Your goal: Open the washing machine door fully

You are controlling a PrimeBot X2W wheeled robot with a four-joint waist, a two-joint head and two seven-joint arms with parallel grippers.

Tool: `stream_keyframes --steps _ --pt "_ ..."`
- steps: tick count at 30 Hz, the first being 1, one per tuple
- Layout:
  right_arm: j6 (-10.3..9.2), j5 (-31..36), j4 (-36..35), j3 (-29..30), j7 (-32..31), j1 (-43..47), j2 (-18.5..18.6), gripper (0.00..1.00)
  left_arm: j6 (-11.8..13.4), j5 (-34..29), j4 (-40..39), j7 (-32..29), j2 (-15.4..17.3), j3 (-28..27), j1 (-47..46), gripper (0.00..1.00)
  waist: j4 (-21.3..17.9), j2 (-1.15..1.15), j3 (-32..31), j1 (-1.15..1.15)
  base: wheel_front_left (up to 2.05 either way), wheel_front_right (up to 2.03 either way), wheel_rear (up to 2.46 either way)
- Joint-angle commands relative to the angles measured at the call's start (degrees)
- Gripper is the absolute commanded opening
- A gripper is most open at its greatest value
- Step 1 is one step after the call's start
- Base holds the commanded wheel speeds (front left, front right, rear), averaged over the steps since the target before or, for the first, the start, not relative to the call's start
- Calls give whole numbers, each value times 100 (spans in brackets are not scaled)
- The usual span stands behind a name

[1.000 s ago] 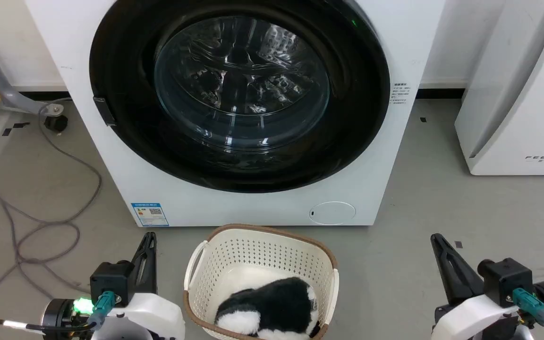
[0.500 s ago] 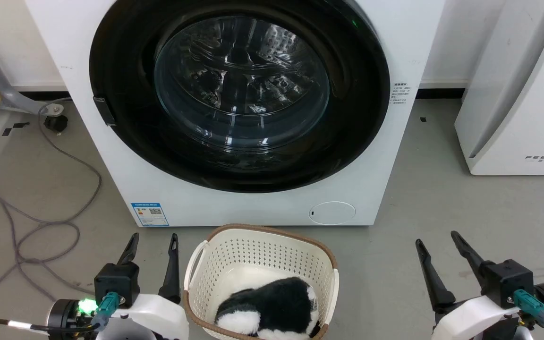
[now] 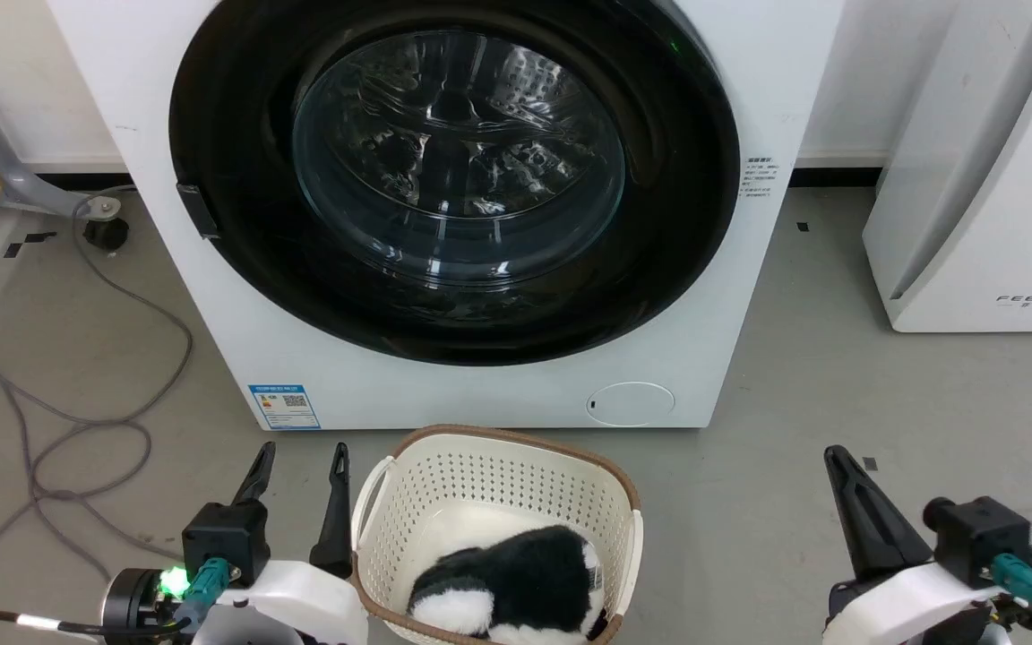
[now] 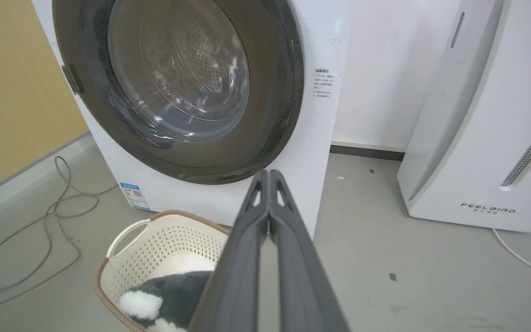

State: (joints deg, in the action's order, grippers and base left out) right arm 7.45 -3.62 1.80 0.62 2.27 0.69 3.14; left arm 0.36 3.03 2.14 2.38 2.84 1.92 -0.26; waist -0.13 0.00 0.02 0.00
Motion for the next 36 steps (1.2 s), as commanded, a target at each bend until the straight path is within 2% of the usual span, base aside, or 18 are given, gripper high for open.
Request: stream_keyframes --steps 1,7,8,19,27,36 --pt "1 -285 49 9 68 -49 -5 0 12 58 36 68 2 38 -91 100 1 0 -2 0 0 0 0" --pt "1 -1339 30 46 147 -85 -7 0 20 157 75 140 2 84 -117 100 -2 0 -6 0 0 0 0" --pt "1 -1339 30 46 147 -85 -7 0 20 157 75 140 2 84 -117 100 -2 0 -6 0 0 0 0" --pt "1 -3016 111 266 282 -306 -9 0 34 349 172 271 2 164 -163 100 -35 0 -2 0 0 0 0" --pt "1 -4138 557 385 341 -870 55 0 40 450 232 367 2 212 -236 100 -65 0 51 0 0 0 0" --pt "2 -5341 1373 377 336 -1935 353 0 29 541 220 475 2 275 -417 100 -69 0 296 0 0 0 0"
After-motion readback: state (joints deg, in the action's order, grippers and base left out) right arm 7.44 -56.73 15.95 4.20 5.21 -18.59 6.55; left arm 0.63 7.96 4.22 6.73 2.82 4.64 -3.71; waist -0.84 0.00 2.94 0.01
